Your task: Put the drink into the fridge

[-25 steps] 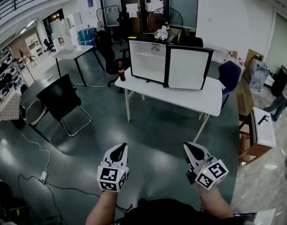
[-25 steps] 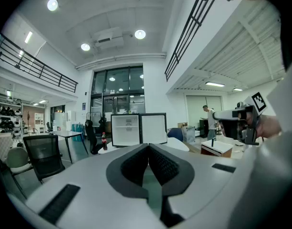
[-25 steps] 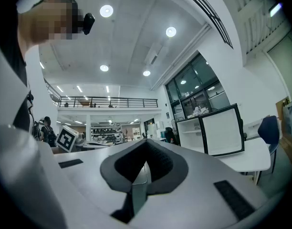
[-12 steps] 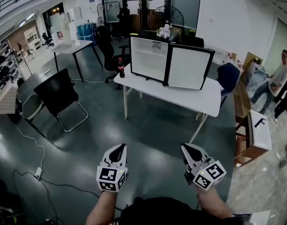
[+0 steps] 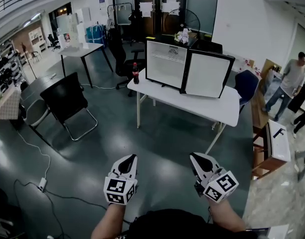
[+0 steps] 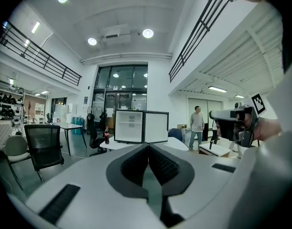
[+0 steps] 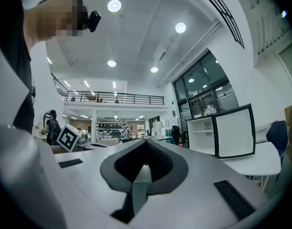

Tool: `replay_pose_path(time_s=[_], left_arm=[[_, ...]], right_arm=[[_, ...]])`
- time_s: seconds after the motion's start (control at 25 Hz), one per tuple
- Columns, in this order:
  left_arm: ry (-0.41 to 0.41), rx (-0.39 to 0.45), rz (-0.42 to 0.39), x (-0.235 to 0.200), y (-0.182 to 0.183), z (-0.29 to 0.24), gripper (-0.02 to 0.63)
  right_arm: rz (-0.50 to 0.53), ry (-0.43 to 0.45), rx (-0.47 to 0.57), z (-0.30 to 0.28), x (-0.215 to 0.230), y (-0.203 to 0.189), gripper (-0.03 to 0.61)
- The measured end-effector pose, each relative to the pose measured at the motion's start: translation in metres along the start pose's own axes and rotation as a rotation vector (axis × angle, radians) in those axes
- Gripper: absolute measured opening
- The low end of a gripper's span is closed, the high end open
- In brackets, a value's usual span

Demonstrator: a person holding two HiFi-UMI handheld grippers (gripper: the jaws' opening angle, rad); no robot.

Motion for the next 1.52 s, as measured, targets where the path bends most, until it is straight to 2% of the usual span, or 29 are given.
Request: replay_pose_path(time_s=[0.4,0.68,0.92,1.52], left_arm=[[-0.008,-0.002,-0.006,-0.039,-0.013,0.018,0.017],[0.013,-0.028,0.027,-0.063,-0.020,0.008,0.017],[0.052,-0.063,0.047,-0.091,-0.016,-0.027,0.017],[0.141,-0.116,0.086,-0.165,0.047,-0.158,0.017]], right_arm=[[-0.058,0.002,-0.011,-0.029,-0.031,-0.013,0.012],[-0.077,0.056,-0.035,-0.066,-0.024,-0.016,0.012],[-0.110,0.121,-0.039,-0.121,0.010,-0.019,0.012],[-0.139,0.267,-0.056,-0.268,0.135,0.015,0.012]])
Point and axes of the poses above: the fingertips, and each gripper's own axes: z backward along the fingers, x to its right, y out of its top, the point moved 9 cm from there along z, backward along the fingers, and after that the axes turned 13 degrees about -x, right-handed, at the moved point
